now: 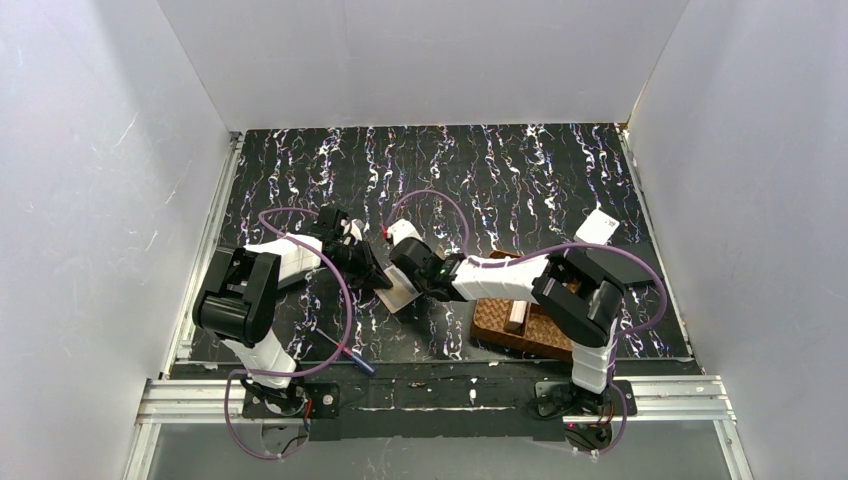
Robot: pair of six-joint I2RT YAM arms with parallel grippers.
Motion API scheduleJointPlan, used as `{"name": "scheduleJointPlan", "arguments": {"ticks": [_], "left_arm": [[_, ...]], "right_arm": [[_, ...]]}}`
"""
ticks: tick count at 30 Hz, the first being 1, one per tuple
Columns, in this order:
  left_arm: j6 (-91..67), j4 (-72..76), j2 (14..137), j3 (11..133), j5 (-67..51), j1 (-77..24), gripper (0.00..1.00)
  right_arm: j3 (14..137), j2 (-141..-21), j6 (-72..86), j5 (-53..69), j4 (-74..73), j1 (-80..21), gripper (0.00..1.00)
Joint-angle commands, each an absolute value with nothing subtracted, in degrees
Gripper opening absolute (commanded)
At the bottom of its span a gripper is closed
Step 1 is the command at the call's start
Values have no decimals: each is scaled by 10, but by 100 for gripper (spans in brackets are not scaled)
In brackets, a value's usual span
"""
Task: Put the credit cards into the card holder
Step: Turn over the card slot in the card holder.
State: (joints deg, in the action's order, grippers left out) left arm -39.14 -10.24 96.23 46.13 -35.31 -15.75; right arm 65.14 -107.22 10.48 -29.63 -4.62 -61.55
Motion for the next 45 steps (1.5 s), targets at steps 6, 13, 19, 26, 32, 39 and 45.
{"name": "scheduleJointPlan", "arguments": {"ticks": [6, 13, 19, 26, 32, 39, 45], "left_arm": [[-339, -178, 965, 482, -326, -158, 9], [-355, -171, 912, 536, -414, -168, 18], [-424, -97, 920, 509, -410, -195, 14], [-435, -57, 951, 451, -386, -207, 10], [-418, -71, 952, 436, -352, -207, 10], [-396, -95, 974, 433, -322, -207, 7], [-396, -85, 988, 425, -324, -207, 6]], "right_arm": [[644, -1094, 138, -257, -62, -594, 1], [613, -1060, 239, -150, -37, -591, 3], [594, -1043, 302, -125, -25, -566, 4], [596, -1018, 232, -228, -73, -550, 11], [640, -1048, 174, -279, -125, -546, 13], [721, -1019, 123, -302, -208, -595, 27], [736, -970, 139, -148, -170, -595, 48]]}}
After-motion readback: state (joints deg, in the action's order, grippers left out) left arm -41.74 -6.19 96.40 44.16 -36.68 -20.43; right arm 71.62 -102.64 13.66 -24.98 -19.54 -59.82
